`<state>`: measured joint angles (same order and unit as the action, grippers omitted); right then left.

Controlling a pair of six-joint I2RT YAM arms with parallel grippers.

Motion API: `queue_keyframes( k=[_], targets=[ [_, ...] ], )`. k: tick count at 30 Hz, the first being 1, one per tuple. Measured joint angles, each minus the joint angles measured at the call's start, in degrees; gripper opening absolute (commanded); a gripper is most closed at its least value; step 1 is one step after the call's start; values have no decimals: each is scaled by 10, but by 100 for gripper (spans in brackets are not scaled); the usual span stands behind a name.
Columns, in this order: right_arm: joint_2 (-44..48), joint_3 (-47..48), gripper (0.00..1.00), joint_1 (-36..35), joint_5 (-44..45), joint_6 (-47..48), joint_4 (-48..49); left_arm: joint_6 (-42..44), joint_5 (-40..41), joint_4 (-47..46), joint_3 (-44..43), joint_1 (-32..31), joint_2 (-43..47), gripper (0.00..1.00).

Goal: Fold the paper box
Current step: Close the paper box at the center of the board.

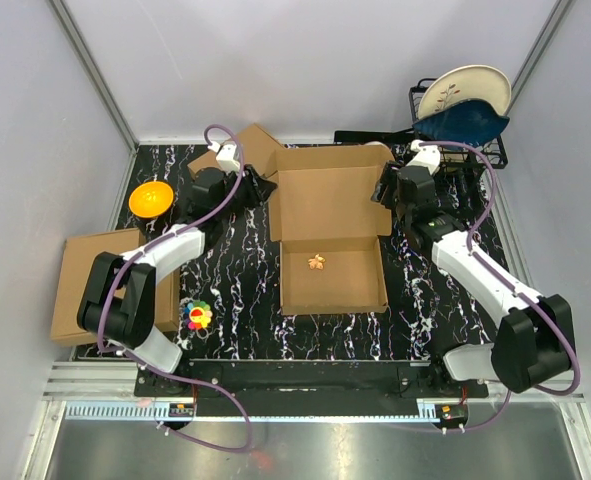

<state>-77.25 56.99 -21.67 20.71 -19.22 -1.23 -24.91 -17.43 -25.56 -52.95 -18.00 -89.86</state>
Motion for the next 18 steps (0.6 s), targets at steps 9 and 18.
queue_keyframes(
  k=[9, 18],
  targets=[
    [33, 0, 67, 0, 14, 6, 2, 26, -26, 8, -8, 0, 7, 17],
    [-7, 0, 60, 0, 21, 16, 7, 49, -45, 52, -17, 0, 16, 15]
  ],
)
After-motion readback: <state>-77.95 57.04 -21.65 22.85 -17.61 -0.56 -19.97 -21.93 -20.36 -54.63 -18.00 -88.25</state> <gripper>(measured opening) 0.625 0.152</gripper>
